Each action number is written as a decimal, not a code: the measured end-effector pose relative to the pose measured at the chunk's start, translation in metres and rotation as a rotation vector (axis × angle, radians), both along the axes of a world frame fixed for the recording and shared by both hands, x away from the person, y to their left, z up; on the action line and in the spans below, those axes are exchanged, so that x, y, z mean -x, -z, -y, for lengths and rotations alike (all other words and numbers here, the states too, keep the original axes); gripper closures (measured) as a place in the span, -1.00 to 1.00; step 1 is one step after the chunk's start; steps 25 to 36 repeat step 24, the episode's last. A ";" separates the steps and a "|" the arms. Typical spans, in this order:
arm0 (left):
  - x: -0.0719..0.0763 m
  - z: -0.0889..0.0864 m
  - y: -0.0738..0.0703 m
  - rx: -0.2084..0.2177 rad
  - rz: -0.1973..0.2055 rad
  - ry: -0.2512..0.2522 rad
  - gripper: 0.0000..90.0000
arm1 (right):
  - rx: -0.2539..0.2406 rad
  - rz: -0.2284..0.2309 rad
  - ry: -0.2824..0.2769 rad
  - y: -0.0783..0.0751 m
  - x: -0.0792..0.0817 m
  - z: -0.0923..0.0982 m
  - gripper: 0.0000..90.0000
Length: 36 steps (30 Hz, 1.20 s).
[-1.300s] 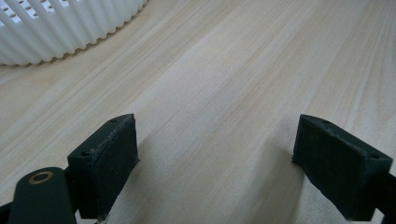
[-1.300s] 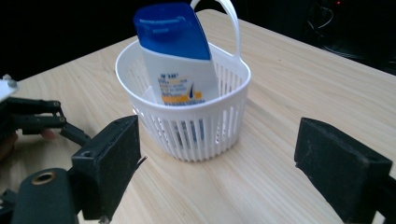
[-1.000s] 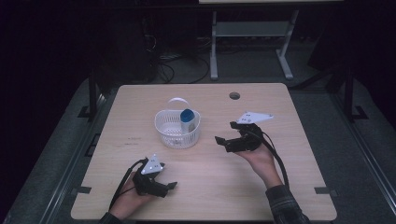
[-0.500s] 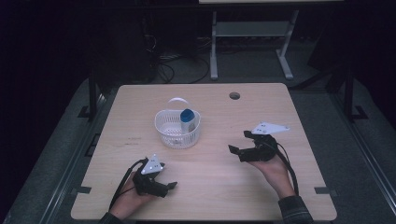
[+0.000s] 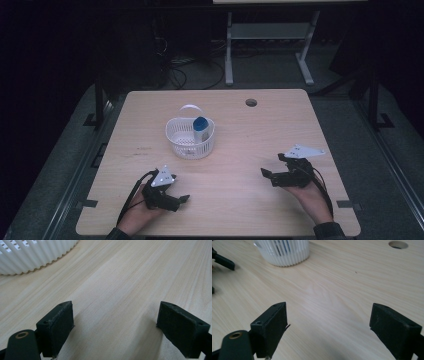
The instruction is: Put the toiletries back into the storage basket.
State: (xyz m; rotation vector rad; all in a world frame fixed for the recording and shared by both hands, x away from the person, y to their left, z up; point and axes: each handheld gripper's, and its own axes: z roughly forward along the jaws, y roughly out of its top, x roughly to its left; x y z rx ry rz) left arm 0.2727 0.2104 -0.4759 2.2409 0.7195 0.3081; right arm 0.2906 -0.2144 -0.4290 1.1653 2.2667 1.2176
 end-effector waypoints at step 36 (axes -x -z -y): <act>0.000 0.000 0.000 -0.006 -0.001 0.004 -0.71 | 0.193 -0.114 0.084 0.049 0.034 0.032 -0.96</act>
